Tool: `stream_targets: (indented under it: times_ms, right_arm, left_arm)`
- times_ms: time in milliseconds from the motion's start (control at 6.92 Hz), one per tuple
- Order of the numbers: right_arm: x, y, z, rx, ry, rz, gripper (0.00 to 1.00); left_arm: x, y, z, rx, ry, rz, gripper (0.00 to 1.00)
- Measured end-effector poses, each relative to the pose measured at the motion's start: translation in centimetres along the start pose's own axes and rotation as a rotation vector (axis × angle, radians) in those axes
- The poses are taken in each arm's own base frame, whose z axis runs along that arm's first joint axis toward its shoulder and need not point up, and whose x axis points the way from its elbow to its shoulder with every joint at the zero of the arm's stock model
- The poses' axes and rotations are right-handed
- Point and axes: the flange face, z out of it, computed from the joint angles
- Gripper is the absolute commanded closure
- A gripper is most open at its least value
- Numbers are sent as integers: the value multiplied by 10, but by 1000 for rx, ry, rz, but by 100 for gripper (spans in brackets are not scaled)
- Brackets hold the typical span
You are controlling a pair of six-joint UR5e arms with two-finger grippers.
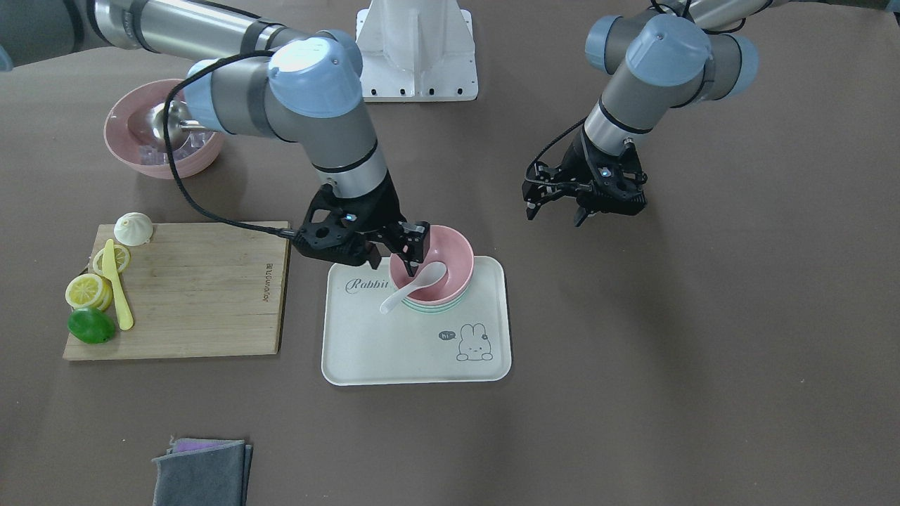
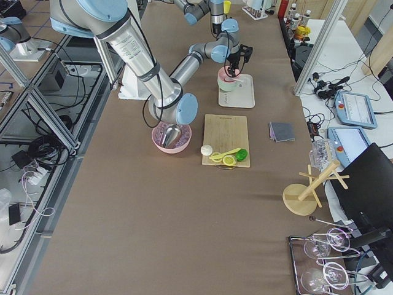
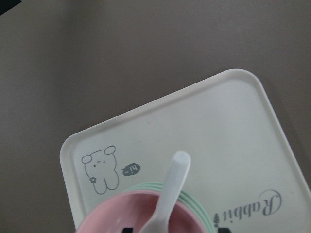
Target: Stack pink bowl on green and place spoon
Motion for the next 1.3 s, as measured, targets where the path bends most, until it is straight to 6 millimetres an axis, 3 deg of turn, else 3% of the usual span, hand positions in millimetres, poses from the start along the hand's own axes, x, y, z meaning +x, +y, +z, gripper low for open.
stream_targets:
  times_ms: [145, 289, 578, 867, 1012, 1157, 1301]
  right_arm:
    - [73, -46, -19, -7, 28, -74, 0]
    - [152, -96, -37, -14, 67, -145, 0]
    - [339, -188, -84, -27, 165, -318, 0]
    - [503, -256, -138, -61, 189, -427, 0]
    - [567, -272, -155, -75, 187, -470, 0]
    - [615, -268, -166, -66, 188, -503, 0]
    - [647, -251, -170, -33, 187, -525, 0]
  left_arm:
    - [-33, -8, -4, -1, -32, 50, 15]
    - [-78, -14, -14, -21, -56, 99, 3]
    - [-197, -12, -46, -82, -92, 198, 2]
    - [-307, 2, -83, -102, -147, 270, 2]
    - [-351, 15, -95, -117, -175, 302, 2]
    - [-376, 27, -101, -119, -190, 323, 2]
    - [-389, 34, -102, -111, -191, 337, 2]
